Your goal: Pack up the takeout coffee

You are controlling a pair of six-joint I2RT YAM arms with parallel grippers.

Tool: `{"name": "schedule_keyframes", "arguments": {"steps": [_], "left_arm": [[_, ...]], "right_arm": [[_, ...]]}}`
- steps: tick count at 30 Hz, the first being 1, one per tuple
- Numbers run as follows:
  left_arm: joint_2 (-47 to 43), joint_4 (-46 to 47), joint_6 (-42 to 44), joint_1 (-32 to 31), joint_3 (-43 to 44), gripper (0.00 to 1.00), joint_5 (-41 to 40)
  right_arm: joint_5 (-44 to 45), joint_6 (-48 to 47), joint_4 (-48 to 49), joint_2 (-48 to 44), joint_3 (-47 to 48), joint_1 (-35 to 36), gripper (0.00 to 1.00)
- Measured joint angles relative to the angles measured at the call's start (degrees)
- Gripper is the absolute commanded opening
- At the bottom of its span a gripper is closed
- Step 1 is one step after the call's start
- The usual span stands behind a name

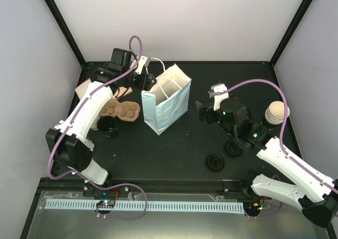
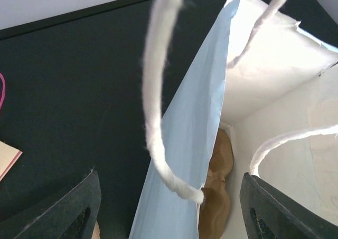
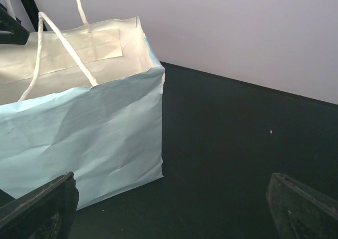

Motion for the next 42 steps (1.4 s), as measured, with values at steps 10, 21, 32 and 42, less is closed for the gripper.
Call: {"name": "schedule_keyframes", "arguments": {"steps": [10,21,32,42], "left_arm": [[2.25,-2.95,1.46,0.00,2.10,0.70,0.52],[2.84,-4.35,2.38,0.00,3.85,0.71,0.96],[5.64,-5.84,3.48,-0.04,7.30,0.61,2.05],[8.33,-7.96,5.03,-1.73,11.47,0.52,0.59]], "right_arm": [[-1.51,0.02,-0.20,0.09,0.28,0.00,1.00],[-2.08,0.63,-1.77,1.86,1.29,0.00,1.00],[-2.12,0.63,-2.78,2.45,1.57,0.00,1.00],[-2.29,0.61,-2.78,1.57,1.57,0.00,1.00]]}}
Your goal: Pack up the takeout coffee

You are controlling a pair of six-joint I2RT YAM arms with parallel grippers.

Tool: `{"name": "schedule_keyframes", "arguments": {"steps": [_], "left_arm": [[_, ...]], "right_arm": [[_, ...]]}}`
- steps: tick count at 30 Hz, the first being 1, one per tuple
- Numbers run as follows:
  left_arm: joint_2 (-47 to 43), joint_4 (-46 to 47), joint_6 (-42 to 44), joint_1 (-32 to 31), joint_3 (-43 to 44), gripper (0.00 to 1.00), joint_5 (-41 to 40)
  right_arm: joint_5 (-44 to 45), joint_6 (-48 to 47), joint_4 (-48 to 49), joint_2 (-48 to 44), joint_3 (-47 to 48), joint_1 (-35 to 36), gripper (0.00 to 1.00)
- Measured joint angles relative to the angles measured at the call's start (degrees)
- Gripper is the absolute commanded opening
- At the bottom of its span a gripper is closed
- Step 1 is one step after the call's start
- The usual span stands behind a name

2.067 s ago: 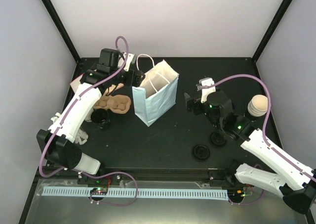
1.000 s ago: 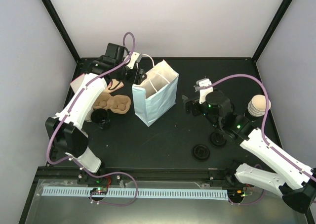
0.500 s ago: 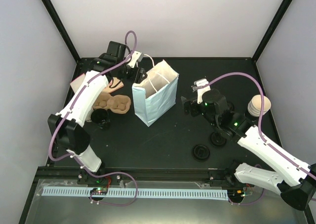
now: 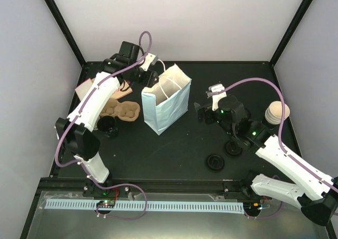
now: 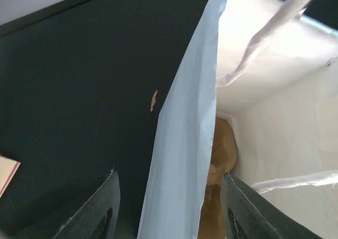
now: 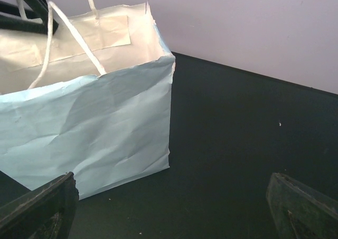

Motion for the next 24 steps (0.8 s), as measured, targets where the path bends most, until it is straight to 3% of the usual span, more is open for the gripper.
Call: {"name": "schedule_keyframes", "arguments": {"steps": [5,11,24], "left_arm": [[1.09,-1.66,1.01,-0.94,0.00,0.38,-2.45],[1.09,-2.58,2.40,-1.75,0.11,0.03,-3.87],[1.01,-3.87,4.00,-4.46,1.31,0.02,-6.54]], "right_arm": [[-0.02,0.00,0.02,-0.50,0.00,0.00,1.00],[-0.04,0.00,-0.11,-0.50,0.04,0.00,1.00],[-0.22,-0.44,-0.83,-1.86,0.68,0.00,1.00]]}}
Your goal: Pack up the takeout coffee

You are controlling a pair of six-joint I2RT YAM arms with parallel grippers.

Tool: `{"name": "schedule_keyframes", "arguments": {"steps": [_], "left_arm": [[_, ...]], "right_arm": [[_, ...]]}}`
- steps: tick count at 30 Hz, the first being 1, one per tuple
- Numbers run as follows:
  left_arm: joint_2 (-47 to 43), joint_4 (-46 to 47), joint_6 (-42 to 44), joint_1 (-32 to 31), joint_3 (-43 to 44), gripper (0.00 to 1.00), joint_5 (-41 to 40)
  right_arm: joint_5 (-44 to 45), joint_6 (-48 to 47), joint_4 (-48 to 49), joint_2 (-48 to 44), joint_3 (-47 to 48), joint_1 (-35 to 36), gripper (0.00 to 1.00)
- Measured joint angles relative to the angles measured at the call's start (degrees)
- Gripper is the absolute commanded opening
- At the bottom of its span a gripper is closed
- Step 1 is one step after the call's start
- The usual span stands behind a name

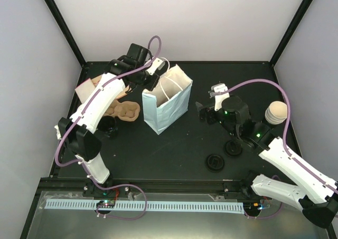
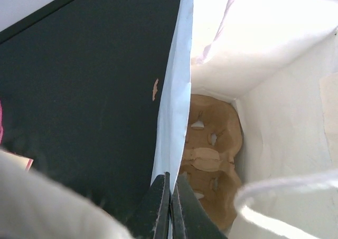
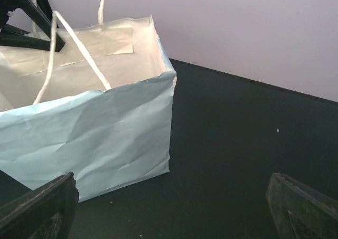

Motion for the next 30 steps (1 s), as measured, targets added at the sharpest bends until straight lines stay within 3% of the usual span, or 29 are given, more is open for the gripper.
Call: {"name": "schedule_keyframes", "arguments": {"steps": [14,30], "left_arm": [[-4.98,0.50,3.34,-5.35,-0.22,0.02,-6.16],[-12.94,7.69,7.74,-9.75,-9.03,0.02,-14.08]], "right_arm": [[-0.42,-3.04,-0.17,-2.49,0.37,0.00,1.00],[-0.50,0.15,-3.08,-0.87,4.52,0.00,1.00]]}}
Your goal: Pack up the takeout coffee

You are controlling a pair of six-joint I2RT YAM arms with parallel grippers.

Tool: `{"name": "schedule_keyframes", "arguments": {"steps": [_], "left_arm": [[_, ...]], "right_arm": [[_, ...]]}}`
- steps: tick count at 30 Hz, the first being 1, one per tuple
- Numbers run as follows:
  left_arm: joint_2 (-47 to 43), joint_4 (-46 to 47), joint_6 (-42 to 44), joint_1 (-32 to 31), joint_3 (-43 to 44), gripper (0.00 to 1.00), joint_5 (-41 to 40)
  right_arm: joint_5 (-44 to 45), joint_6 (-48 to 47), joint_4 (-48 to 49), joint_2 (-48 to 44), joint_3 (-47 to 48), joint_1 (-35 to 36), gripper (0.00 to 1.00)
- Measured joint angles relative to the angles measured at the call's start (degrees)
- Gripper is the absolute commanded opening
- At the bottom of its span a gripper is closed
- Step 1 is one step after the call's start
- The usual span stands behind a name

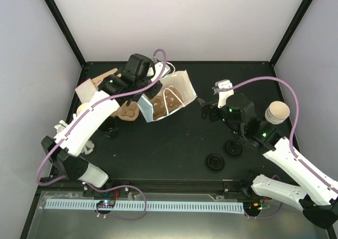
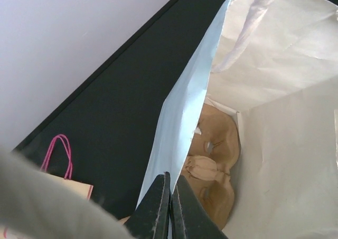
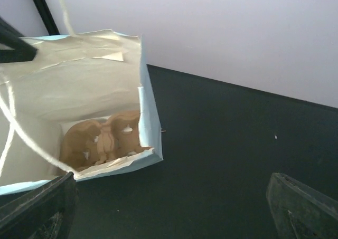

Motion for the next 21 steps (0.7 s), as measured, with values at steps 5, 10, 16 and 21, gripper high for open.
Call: {"name": "schedule_keyframes", "arguments": {"steps": [5,10,16,21], "left_arm": [[-2.21,1.88,0.76,-0.66,-1.86,0.02,-1.22],[-2.91,3.02,0.94,-1.18,-1.99,0.02,-1.64],[-3.50,3.52,1.14,-2.08,-2.60,0.02,-1.88],[-4.44,3.72,1.25,-2.60,-3.26,0.01,-1.92]], "right_arm": [[1.75,4.35,-1.90,0.87,1.95,-0.02,1.00],[0.39,6.38,-1.79,0.26,1.90,-0.02,1.00],[-2.47,4.79,1.81,-4.42,-3.10,-0.02,1.00],[-5.16,1.62,1.66,-5.60,-3.15,-0.02,1.00]]}}
